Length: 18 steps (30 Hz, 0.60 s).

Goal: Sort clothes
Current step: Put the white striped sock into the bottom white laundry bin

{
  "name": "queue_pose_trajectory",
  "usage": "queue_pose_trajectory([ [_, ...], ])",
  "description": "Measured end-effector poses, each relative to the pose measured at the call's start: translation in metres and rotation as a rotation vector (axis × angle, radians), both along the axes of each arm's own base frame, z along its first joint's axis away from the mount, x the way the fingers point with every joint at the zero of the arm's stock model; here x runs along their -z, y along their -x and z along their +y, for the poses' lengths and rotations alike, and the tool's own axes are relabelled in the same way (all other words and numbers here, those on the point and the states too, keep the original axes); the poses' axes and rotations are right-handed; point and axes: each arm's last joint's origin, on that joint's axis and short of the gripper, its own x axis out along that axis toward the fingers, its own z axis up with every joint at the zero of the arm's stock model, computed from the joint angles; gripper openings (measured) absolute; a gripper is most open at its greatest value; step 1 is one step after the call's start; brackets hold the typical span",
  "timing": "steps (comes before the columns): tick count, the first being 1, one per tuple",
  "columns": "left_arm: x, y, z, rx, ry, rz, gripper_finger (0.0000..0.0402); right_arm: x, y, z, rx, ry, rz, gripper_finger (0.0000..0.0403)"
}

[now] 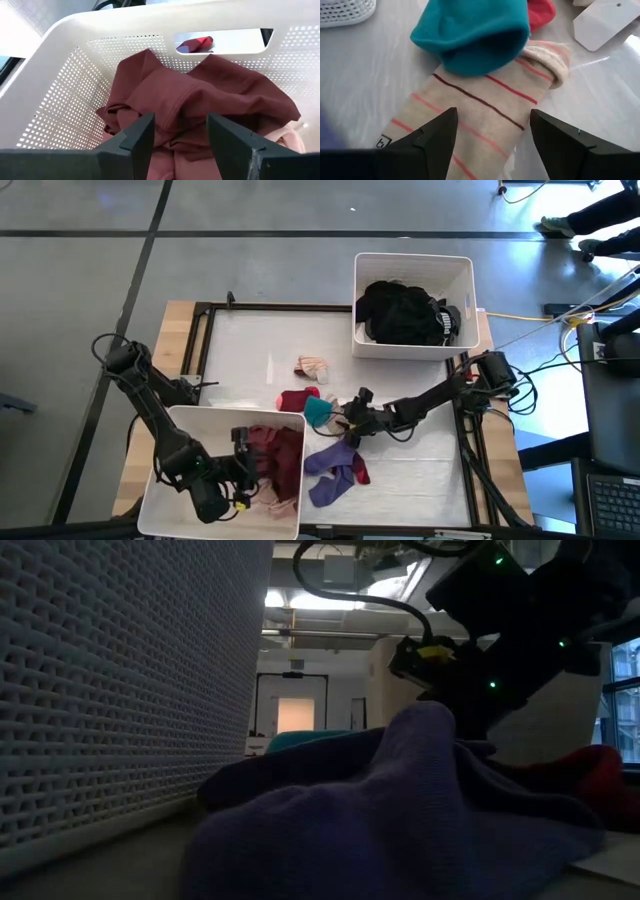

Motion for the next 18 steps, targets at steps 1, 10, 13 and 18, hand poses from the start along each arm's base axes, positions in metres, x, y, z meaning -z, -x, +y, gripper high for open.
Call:
queue_pose_trajectory([
  [1, 0.0, 0.0, 0.0, 0.0, 0.0, 0.0, 0.0169, 0.0, 0.0, 0.0, -0.002, -0.001, 0.001, 0.0244],
  [10, 0.0, 0.0, 0.0, 0.0, 0.0, 0.0, 0.0169, 0.0, 0.0, 0.001, -0.018, 0.011, 0.001, 0.0084],
  [13, 0.0, 0.0, 0.0, 0.0, 0.0, 0.001, 0.0169, 0.0, 0.0, 0.0, -0.032, 0.054, 0.002, 0.0025],
  [18, 0.0, 0.0, 0.0, 0.0, 0.0, 0.001, 0.0169, -0.019, -0.002, 0.009, -0.056, 0.103, -0.036, 0.0028],
])
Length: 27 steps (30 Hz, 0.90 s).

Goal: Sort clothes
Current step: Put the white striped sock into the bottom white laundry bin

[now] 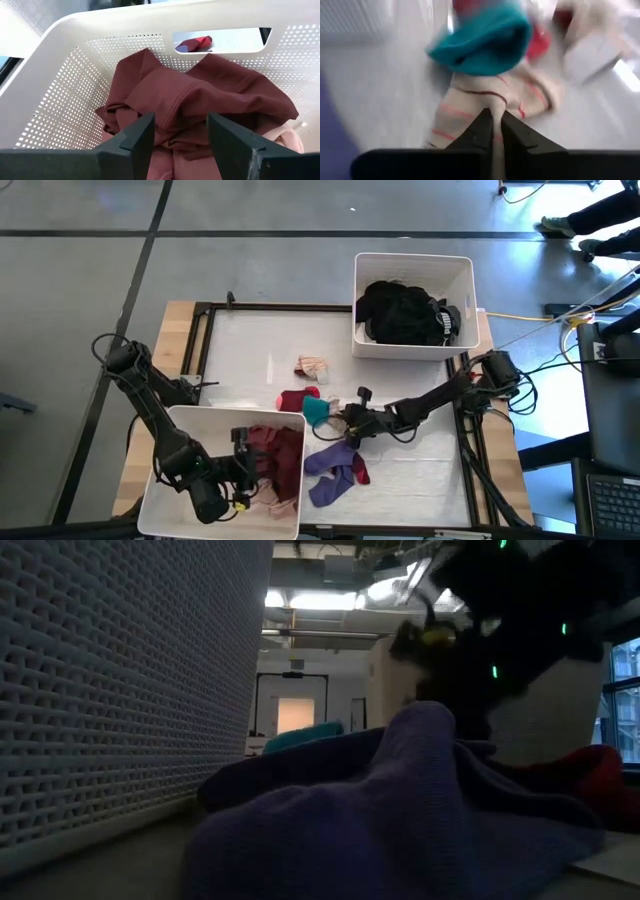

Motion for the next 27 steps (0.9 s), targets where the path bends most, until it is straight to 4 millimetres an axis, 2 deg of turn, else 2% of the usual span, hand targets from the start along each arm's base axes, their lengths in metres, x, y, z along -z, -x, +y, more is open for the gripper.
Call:
queue_pose_trajectory([
  [3, 0.0, 0.0, 0.0, 0.0, 0.0, 0.001, 0.0169, -0.023, 0.002, 0.011, 0.001, 0.058, -0.053, 0.0037],
  [9, 0.0, 0.0, 0.0, 0.0, 0.0, 0.0, 0.0169, -0.064, 0.013, 0.035, 0.015, 0.139, -0.104, 0.001],
  [12, -0.001, 0.0, 0.0, 0.0, 0.002, -0.001, 0.0169, -0.082, 0.015, 0.047, -0.011, 0.169, -0.149, 0.0009],
  [18, -0.013, 0.001, -0.002, 0.003, 0.016, -0.037, 0.0169, -0.125, 0.002, 0.067, -0.088, 0.214, -0.254, 0.0031],
  [27, -0.029, 0.016, -0.016, 0.018, -0.092, -0.173, 0.0169, -0.176, -0.015, 0.077, -0.167, 0.275, -0.378, 0.0017],
])
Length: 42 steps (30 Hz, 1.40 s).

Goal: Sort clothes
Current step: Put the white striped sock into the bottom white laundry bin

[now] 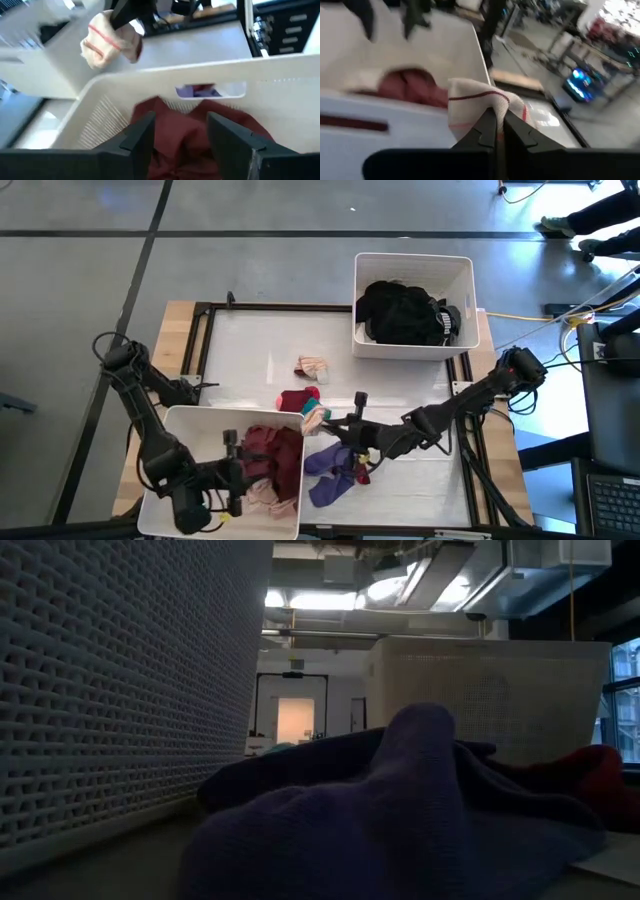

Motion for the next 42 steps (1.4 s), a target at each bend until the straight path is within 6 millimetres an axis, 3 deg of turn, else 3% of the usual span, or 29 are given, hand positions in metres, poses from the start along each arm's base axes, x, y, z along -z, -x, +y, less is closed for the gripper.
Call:
queue_pose_trajectory([
  [4, -0.002, 0.01, -0.005, -0.024, -0.06, -0.08, 0.0169, -0.016, -0.008, 0.0, -0.119, -0.025, -0.097, 0.0019],
  [10, -0.004, 0.014, -0.007, -0.034, -0.075, -0.113, 0.0169, -0.017, -0.029, -0.011, -0.321, -0.099, -0.226, 0.0028],
  [18, -0.003, 0.014, -0.007, -0.034, -0.076, -0.112, 0.0169, 0.0, -0.057, -0.025, -0.508, -0.139, -0.353, 0.003],
  [30, -0.003, 0.014, -0.007, -0.035, -0.076, -0.112, 0.0169, 0.03, -0.075, -0.032, -0.486, -0.217, -0.289, 0.0037],
  [33, -0.003, 0.014, -0.007, -0.034, -0.076, -0.112, 0.0169, 0.03, -0.078, -0.031, -0.481, -0.219, -0.222, 0.0067],
  [42, -0.003, 0.014, -0.007, -0.036, -0.068, -0.113, 0.0169, 0.016, -0.082, -0.029, -0.467, -0.207, -0.063, 0.0218],
])
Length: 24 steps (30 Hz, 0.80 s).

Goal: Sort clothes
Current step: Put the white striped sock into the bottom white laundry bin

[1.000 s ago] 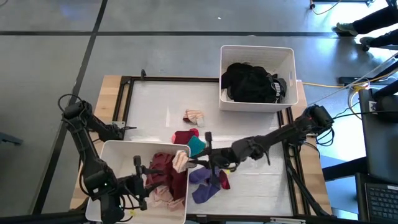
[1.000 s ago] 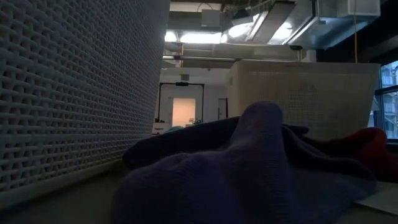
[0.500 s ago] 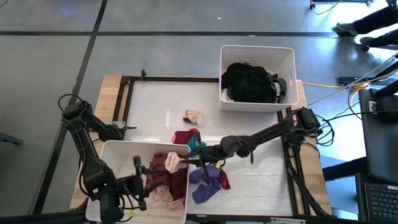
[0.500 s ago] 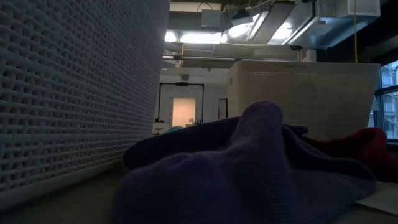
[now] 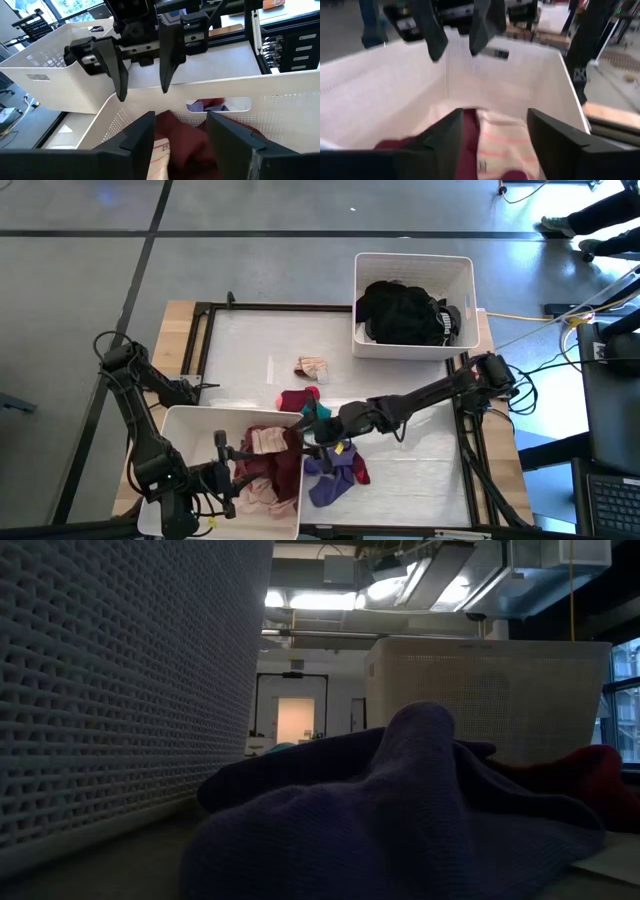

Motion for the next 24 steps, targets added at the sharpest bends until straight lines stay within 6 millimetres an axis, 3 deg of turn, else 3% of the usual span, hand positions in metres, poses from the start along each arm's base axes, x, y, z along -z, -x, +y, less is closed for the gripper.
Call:
queue_pose_trajectory([
  [5, 0.0, 0.003, -0.002, 0.007, 0.014, -0.004, 0.0169, -0.02, 0.012, -0.005, 0.055, 0.054, 0.159, 0.0255],
  [14, 0.0, 0.004, -0.002, 0.009, 0.018, -0.005, 0.0169, -0.033, 0.05, -0.02, 0.333, 0.131, 0.391, 0.0249],
  [19, 0.0, 0.003, -0.002, 0.008, 0.017, -0.005, 0.0169, -0.017, 0.062, -0.025, 0.546, 0.225, 0.506, 0.0248],
  [24, 0.0, 0.003, -0.002, 0.007, 0.017, -0.005, 0.0169, 0.019, 0.07, -0.038, 0.739, 0.242, 0.538, 0.0248],
])
